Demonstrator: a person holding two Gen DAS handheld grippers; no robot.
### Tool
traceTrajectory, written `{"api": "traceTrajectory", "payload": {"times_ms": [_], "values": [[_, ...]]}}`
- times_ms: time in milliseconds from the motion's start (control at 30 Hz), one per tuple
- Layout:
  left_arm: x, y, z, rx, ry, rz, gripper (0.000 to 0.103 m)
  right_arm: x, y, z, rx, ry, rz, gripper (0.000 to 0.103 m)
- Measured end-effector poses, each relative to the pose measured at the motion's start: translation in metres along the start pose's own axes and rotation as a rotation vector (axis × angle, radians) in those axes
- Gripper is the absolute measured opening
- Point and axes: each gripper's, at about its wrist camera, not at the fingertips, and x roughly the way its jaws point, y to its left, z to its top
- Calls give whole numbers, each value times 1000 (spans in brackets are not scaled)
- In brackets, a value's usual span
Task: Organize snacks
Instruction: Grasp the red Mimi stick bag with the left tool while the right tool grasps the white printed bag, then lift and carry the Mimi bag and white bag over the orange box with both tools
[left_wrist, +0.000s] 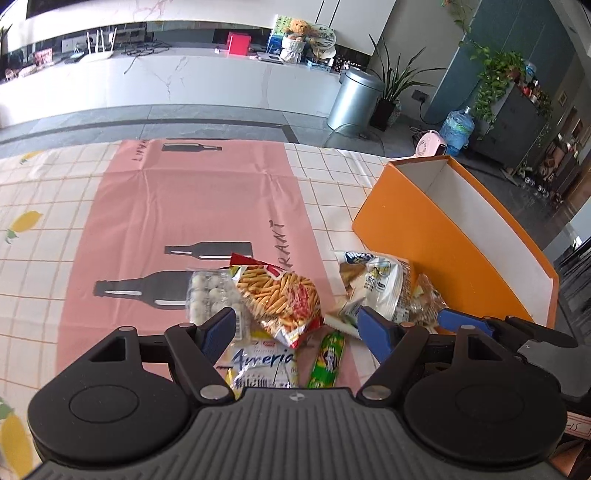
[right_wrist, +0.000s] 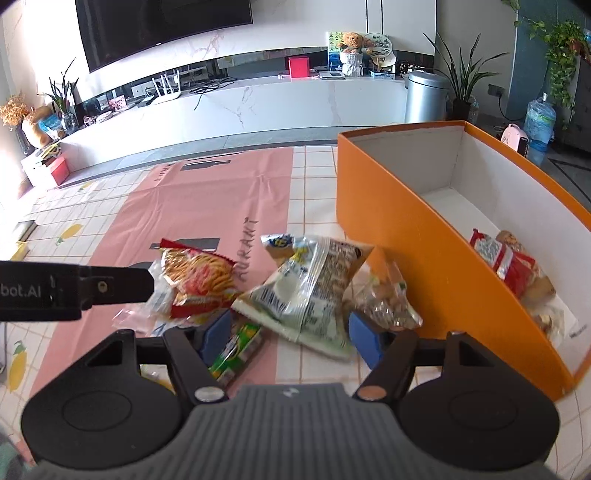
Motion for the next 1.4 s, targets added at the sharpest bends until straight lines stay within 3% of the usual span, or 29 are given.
{"api": "traceTrajectory", "payload": {"times_ms": [233,500,567,700,1100,1400], "values": [[39,7,8,-21,46,12,88,36,-10,12,-10,23,-7,68],[53,6,13,-40,45,63,88,53,-9,12,-33,9,6,68],[57,4,13,-29,50,90,88,56,-9,10,-26,16,19,64],[66,1,10,-24,88,117,78,62,-12,5,-4,26,23,52],[70,-9,5,12,87,152,45,61,-10,-2,-23,18,36,42],[56,-14,8,18,61,151,40,51,-9,1,-28,-4,46,36]]}}
